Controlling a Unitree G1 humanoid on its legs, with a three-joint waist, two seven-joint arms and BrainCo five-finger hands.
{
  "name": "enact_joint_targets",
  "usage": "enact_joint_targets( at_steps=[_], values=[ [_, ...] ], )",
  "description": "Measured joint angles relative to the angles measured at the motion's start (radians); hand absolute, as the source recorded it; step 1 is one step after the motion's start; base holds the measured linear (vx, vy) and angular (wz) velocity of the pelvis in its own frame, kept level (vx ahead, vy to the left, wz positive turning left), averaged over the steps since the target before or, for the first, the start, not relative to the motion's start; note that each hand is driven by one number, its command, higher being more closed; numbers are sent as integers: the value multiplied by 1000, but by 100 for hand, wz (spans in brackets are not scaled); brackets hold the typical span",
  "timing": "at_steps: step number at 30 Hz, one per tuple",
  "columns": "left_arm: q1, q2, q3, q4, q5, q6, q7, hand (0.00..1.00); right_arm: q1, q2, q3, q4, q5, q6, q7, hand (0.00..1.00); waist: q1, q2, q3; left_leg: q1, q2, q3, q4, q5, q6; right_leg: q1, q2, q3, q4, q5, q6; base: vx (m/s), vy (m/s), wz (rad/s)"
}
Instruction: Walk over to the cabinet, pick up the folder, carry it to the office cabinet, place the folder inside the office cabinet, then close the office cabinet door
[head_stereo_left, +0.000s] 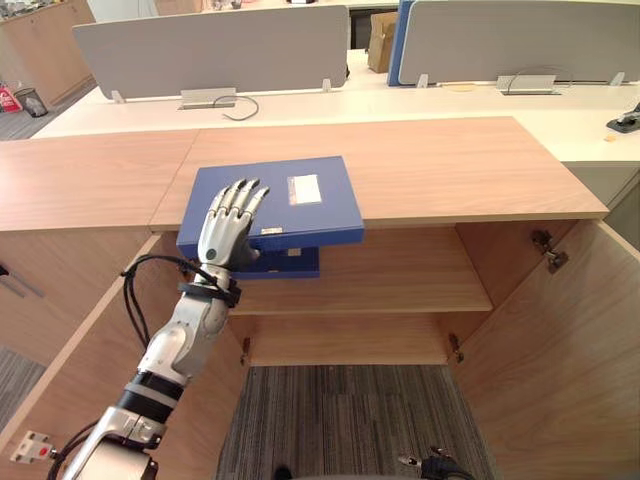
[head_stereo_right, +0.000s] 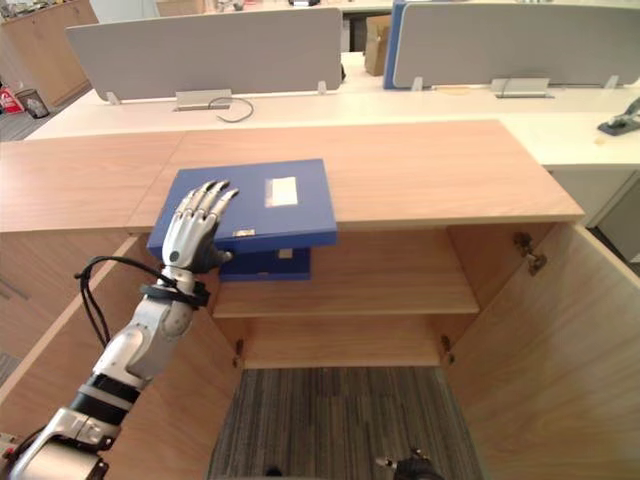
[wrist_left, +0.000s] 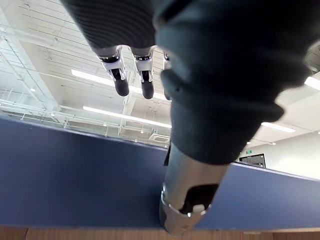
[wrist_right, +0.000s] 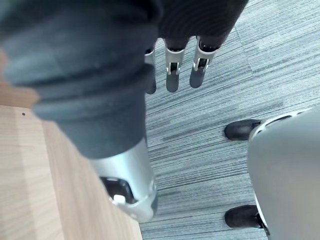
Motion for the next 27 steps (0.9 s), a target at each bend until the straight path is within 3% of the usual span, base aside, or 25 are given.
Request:
enact_joint_targets(
  at_steps=[10, 11, 27],
  values=[
    [-34, 3, 0, 112, 6, 26, -19, 0, 0, 0, 0, 0, -6, 0, 0, 0, -16, -3, 4, 6, 2, 12, -3, -12, -3, -1, 0, 16, -2, 0, -1, -21, 11, -5],
    [-35, 3, 0, 116, 8, 26, -19, 100, -1, 0, 0, 0, -7, 0, 0, 0, -16, -4, 5, 6, 2, 13, -3, -12, -3, -1, 0, 16, -3, 0, -1, 0, 0, 0],
    [-148, 2, -1, 237, 78, 37, 1, 100, -18, -4, 2, 0, -44, 0, 0, 0, -28, -3, 24, 22, 2, 21, -3, -17, -3, 9, -1, 27, -4, 1, -2, -12, 2, -2]
  ],
)
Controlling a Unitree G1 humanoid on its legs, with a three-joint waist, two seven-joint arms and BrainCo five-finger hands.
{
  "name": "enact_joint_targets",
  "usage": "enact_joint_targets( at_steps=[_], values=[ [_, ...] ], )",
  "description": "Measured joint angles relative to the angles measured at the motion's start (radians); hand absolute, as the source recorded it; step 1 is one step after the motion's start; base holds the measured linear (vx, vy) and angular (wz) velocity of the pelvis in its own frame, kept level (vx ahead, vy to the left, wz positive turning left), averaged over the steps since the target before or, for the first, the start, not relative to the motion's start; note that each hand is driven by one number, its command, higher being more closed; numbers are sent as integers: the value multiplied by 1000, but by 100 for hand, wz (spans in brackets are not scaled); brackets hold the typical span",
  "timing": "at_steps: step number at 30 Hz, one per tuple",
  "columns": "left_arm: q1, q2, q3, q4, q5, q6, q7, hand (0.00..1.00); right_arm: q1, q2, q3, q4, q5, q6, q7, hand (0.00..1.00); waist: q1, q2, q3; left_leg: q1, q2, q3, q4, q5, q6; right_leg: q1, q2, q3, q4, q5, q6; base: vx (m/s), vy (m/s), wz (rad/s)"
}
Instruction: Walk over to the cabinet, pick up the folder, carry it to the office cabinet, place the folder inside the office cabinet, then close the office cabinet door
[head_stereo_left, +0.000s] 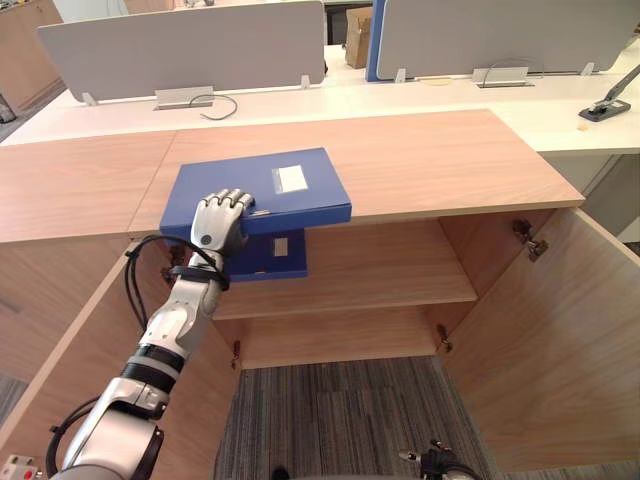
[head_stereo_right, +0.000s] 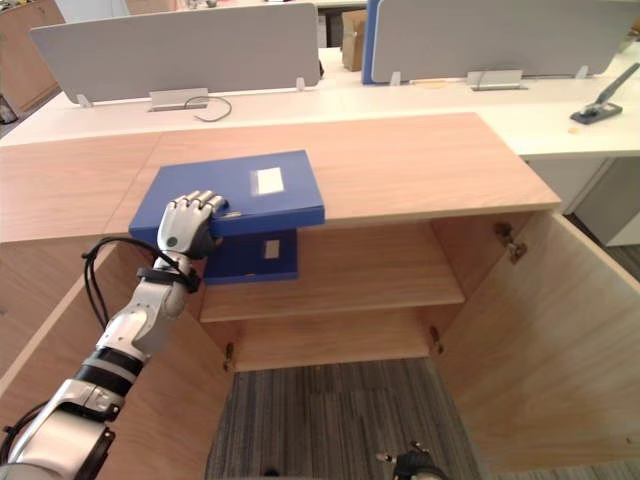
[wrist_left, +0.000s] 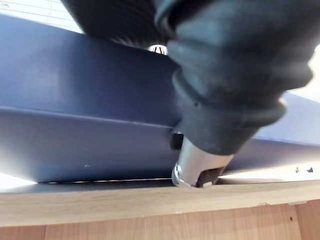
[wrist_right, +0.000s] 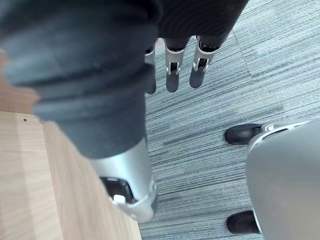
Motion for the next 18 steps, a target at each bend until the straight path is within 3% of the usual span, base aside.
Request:
enact_joint_targets(
  at_steps=[7, 11, 14, 18],
  values=[
    [-7, -30, 4, 13, 21, 19, 8, 100, -1, 0, 1, 0, 0, 0, -1, 0, -3, -1, 0, 2, -1, 0, 0, 0, 0, 4, 0, 0, -3, 0, 0, 0, 0, 0],
    [152, -161, 82, -230, -30, 37, 23, 100, 8, 0, 3, 0, 0, 1, -7, 0, 3, -1, 0, 2, -2, -1, 0, -5, 3, 6, -1, 0, -6, 0, 0, 0, 0, 0],
    [310, -280, 97, -475, -160, -16, 37, 100, 15, 0, 7, 0, 3, 5, -16, 0, 18, -1, 1, 2, -2, -1, -1, -8, 3, 8, -2, 0, -9, 0, 0, 0, 0, 0],
    [464, -357, 120, -664, -493, -126, 24, 100, 27, 0, 8, 1, 8, 6, -21, 0, 29, 0, -1, 5, 1, 0, 0, -8, 3, 12, -1, 2, -7, -1, -2, 0, 0, -1]
  ],
)
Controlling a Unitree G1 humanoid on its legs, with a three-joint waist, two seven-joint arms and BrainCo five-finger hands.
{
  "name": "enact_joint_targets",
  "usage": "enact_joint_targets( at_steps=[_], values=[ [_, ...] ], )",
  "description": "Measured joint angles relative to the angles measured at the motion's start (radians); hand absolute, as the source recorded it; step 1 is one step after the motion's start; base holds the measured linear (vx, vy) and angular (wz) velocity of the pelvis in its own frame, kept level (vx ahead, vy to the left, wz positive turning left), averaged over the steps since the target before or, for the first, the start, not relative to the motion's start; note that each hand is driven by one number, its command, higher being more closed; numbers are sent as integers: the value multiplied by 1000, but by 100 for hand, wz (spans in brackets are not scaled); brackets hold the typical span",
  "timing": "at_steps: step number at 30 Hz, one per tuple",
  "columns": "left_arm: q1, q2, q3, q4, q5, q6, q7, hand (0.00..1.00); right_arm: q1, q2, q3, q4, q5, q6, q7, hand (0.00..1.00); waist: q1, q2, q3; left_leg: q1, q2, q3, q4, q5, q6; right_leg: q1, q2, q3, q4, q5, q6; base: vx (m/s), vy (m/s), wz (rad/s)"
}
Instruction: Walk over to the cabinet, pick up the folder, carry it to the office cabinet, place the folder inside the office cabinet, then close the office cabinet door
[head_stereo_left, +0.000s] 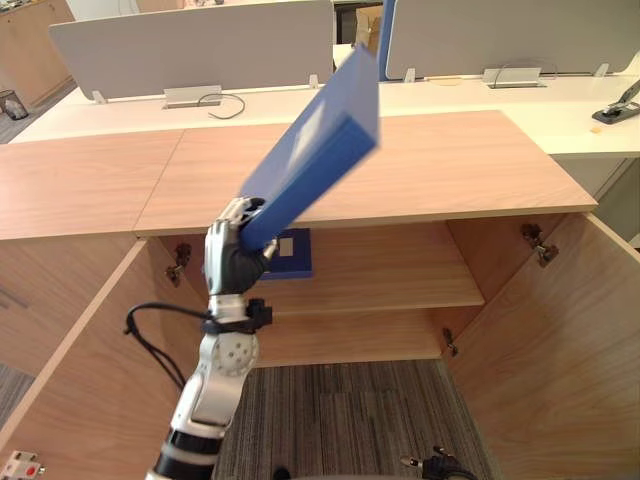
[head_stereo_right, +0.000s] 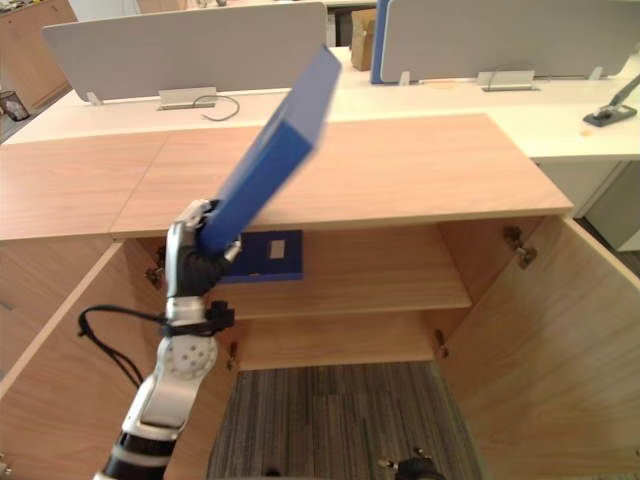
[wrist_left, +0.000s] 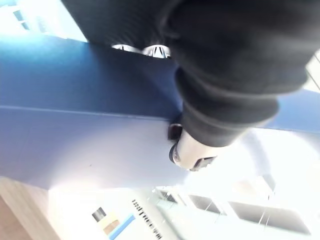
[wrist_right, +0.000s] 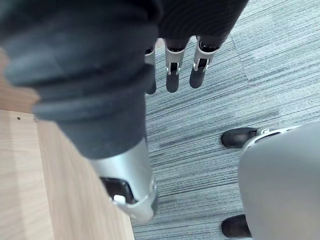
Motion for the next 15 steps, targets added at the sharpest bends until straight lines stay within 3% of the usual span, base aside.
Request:
enact_joint_targets(
  at_steps=[1, 8, 10, 13, 15],
  values=[
    [44, -18, 22, -40, -138, -24, -21, 100, 5, -1, 0, 0, 7, 0, 0, 0, 1, 0, -2, 1, 1, 2, 0, 0, 0, -2, 0, 2, 3, 0, 0, 0, 0, -4],
    [272, -91, 203, -115, -736, -71, -144, 100, 50, 6, 15, -69, 136, -2, 1, 0, 25, -3, -3, -8, 7, 9, 0, 2, 0, -20, 2, 16, 26, 0, 0, -13, 4, -4],
    [327, -125, 262, -126, -858, -74, -159, 100, 95, 22, 43, -171, 198, -4, 1, 0, 30, -3, -3, -8, 7, 10, 0, 5, 1, -23, 3, 17, 32, 0, 1, -30, 0, -2],
    [420, -181, 305, -177, -1066, -76, -200, 100, 186, 78, 80, -503, 339, -23, 0, 0, 31, -6, -2, -7, 16, 14, 0, 9, -1, -33, 2, 20, 46, 0, 1, -61, -3, -2],
    [447, -207, 303, -205, -1138, -85, -223, 100, 224, 102, 114, -701, 417, -48, 2, 0, 36, -7, -3, -7, 19, 16, 0, 10, -1, -39, 3, 21, 51, 0, 2, -103, 4, -3]
  ],
)
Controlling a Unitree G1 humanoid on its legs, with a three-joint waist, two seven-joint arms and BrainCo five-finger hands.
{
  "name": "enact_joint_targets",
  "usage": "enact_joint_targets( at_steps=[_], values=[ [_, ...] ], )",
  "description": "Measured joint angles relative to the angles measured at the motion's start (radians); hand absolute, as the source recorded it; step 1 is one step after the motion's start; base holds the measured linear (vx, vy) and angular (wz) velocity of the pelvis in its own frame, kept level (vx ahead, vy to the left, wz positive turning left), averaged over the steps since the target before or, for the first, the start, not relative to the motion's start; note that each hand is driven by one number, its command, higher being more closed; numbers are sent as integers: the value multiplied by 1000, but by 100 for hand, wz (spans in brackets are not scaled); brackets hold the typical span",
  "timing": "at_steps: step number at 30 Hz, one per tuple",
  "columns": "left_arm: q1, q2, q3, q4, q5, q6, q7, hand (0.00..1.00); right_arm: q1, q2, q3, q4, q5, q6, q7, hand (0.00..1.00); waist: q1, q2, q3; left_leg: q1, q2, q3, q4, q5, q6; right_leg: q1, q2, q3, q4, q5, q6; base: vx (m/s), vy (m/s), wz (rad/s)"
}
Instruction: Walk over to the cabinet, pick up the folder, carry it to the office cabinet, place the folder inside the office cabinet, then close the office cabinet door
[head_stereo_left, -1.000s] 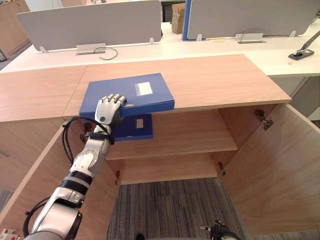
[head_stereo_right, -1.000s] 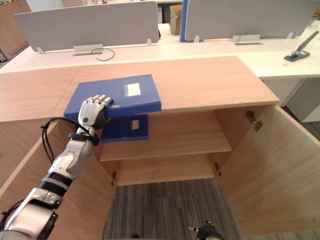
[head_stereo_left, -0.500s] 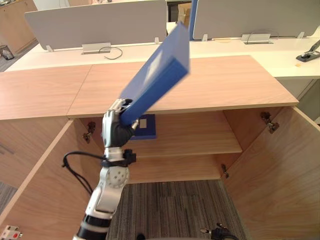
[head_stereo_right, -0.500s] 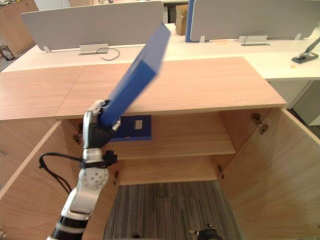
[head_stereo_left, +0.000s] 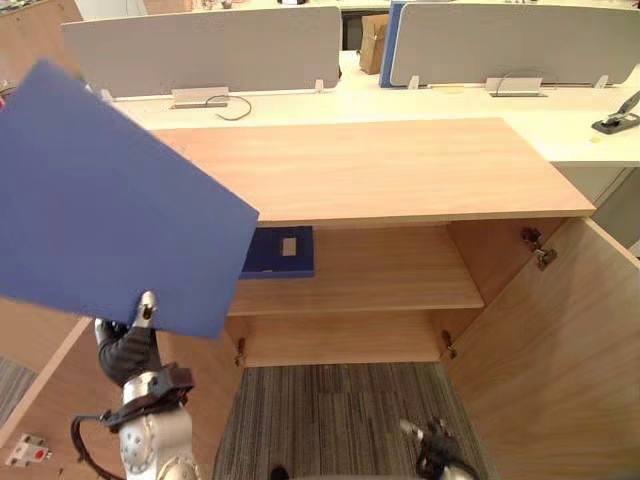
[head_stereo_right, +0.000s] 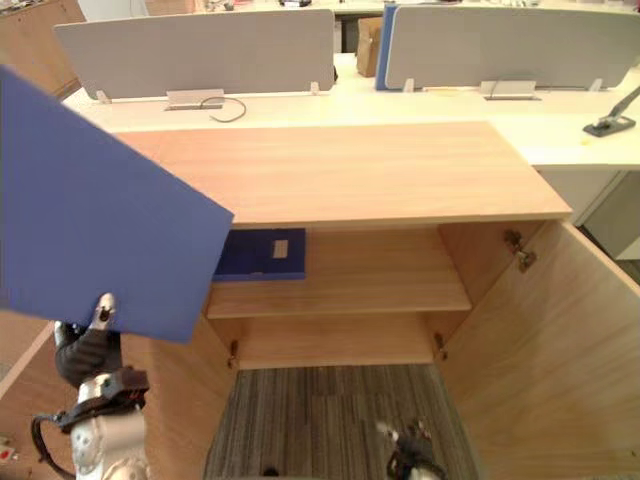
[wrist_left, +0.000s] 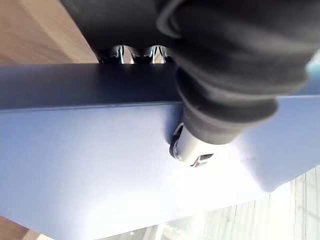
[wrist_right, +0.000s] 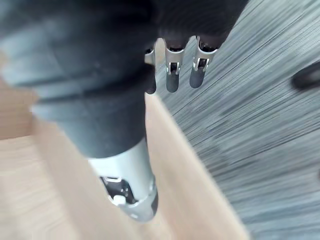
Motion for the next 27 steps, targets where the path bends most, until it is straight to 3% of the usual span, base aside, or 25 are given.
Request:
enact_joint_targets(
  at_steps=[4, 6, 13, 16, 22, 27],
  values=[
    [31, -15, 14, -59, -17, -12, 0, 100, 43, 39, 31, -368, 201, -94, -6, 0, 5, -4, -17, 2, 5, 9, 0, 0, -4, -2, 2, -1, 5, 0, 1, -64, -1, -2],
    [34, -17, 33, -77, -15, -18, 7, 100, 52, 40, 27, -486, 247, -131, -9, 0, 7, -7, -22, 2, 6, 11, 0, 2, -2, -2, 2, -1, 5, -1, 1, -13, 1, -2],
    [40, -25, 64, -87, 106, -26, 30, 100, 56, 42, -14, -812, 180, -228, -92, 0, 14, -12, -27, 1, 7, 13, 5, 1, -4, -4, 2, 0, 1, -1, 3, 0, 0, 0],
    [40, -24, 48, -81, 172, -11, 33, 100, 8, 38, -1, -904, 167, -253, -94, 0, 12, -14, -31, 0, 7, 13, 5, 0, -5, -8, 4, 4, 0, -1, 3, -5, -3, -3],
    [4, -7, 21, -4, 205, 6, -1, 100, -180, 33, 59, -916, 169, -261, -34, 0, 13, -15, -39, -6, 7, 13, 5, 0, -5, -16, 5, 9, 2, -1, 4, -3, 0, -1],
    [-39, 4, 16, 16, 259, 21, -67, 100, -358, -36, 105, -793, 209, -208, 70, 0, 14, -16, -40, -15, -1, 11, 5, 3, -3, -21, 5, 11, 2, 3, 9, 0, 0, 0]
  ],
)
